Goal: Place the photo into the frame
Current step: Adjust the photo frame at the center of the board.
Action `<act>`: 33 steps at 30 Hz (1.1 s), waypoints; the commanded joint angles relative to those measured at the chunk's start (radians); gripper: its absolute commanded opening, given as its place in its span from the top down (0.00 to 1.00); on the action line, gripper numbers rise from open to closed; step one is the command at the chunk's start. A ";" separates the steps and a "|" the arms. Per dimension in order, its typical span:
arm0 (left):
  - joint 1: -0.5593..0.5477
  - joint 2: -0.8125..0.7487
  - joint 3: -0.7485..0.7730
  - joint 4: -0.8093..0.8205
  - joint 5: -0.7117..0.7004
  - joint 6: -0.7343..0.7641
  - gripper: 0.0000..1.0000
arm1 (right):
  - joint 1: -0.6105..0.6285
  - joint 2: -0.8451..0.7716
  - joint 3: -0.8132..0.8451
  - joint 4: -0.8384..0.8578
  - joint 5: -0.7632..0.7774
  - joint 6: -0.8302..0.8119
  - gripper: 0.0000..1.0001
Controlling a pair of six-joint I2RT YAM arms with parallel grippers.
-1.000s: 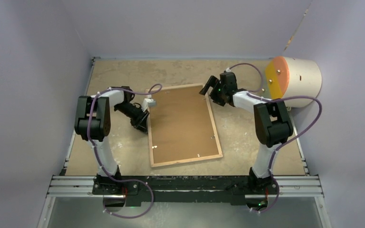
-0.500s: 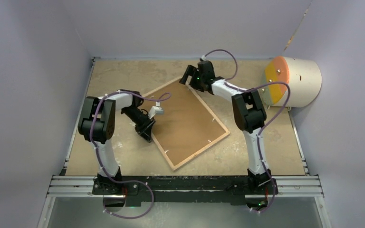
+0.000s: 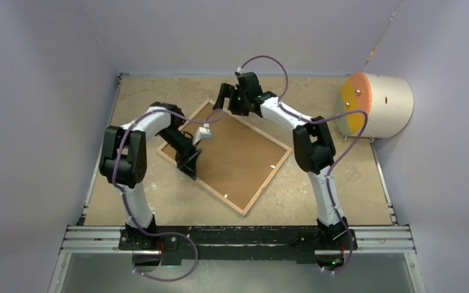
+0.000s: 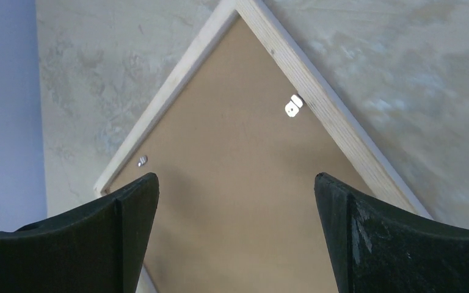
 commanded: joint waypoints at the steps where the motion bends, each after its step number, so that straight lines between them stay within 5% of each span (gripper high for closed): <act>1: 0.136 -0.058 0.181 -0.096 0.010 0.166 0.18 | -0.084 -0.234 -0.112 -0.049 0.108 0.027 0.01; 5: 0.271 0.022 0.347 -0.007 -0.065 0.050 0.22 | -0.105 -0.391 -0.286 -0.049 0.169 0.037 0.01; 12: 0.450 0.233 0.538 0.260 -0.162 -0.242 0.48 | -0.105 -0.713 -0.726 -0.081 0.157 0.083 0.01; 17: 0.456 0.287 0.482 0.325 -0.164 -0.267 0.66 | -0.114 -0.931 -0.977 -0.118 0.132 0.116 0.01; 24: 0.456 0.318 0.404 0.301 -0.092 -0.227 0.75 | -0.114 -1.077 -1.229 -0.133 0.040 0.181 0.01; 33: 0.446 0.279 0.241 0.219 -0.024 -0.074 0.80 | -0.138 -0.986 -1.284 0.010 -0.026 0.193 0.01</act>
